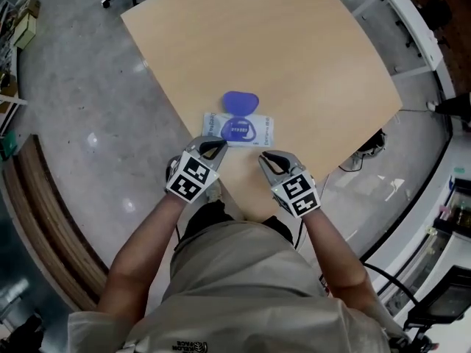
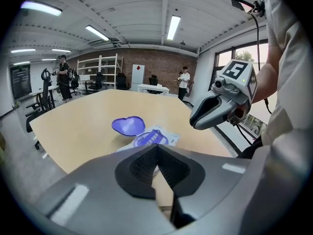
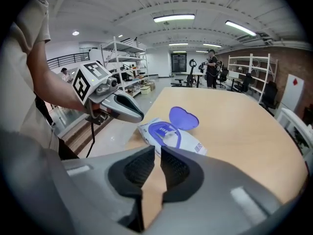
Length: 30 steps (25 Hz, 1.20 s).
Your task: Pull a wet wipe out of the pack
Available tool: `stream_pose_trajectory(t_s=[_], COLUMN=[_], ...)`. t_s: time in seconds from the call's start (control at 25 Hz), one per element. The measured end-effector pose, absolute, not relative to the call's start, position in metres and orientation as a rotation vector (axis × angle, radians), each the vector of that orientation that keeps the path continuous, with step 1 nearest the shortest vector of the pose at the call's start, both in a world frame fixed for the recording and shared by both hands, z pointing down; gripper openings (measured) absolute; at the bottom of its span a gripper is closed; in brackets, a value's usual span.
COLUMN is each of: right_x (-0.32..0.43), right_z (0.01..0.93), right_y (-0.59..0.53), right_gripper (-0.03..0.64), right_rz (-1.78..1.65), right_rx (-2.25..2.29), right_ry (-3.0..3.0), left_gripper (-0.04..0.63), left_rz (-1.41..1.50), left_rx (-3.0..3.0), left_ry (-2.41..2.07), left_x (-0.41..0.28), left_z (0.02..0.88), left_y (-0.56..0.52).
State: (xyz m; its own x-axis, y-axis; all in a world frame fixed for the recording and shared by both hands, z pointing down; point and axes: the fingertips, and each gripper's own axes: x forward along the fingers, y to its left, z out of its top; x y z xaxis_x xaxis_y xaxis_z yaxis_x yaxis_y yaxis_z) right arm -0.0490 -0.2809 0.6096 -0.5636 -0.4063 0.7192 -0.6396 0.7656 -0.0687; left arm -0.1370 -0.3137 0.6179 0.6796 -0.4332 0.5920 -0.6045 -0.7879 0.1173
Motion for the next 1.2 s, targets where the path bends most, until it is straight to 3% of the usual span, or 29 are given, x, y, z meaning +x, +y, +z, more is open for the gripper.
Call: stream_pose_trajectory(t_s=[0.36, 1.08, 1.2], right_x=[-0.064, -0.091, -0.092], right_z=[0.653, 0.679, 0.679], right_y=[-0.318, -0.337, -0.334], right_gripper=[0.061, 0.060, 0.035], right_rz=[0.420, 0.402, 0.387], right_rx=[0.784, 0.763, 0.770], right_ry=[-2.163, -2.073, -2.068], left_gripper=[0.006, 0.006, 0.006], left_rz=[0.879, 0.850, 0.849], left_rx=[2.557, 2.521, 2.522], left_ry=[-0.760, -0.742, -0.740], left_x=[-0.144, -0.158, -0.159], left_z=[0.668, 0.677, 0.677], left_y=[-0.334, -0.330, -0.327])
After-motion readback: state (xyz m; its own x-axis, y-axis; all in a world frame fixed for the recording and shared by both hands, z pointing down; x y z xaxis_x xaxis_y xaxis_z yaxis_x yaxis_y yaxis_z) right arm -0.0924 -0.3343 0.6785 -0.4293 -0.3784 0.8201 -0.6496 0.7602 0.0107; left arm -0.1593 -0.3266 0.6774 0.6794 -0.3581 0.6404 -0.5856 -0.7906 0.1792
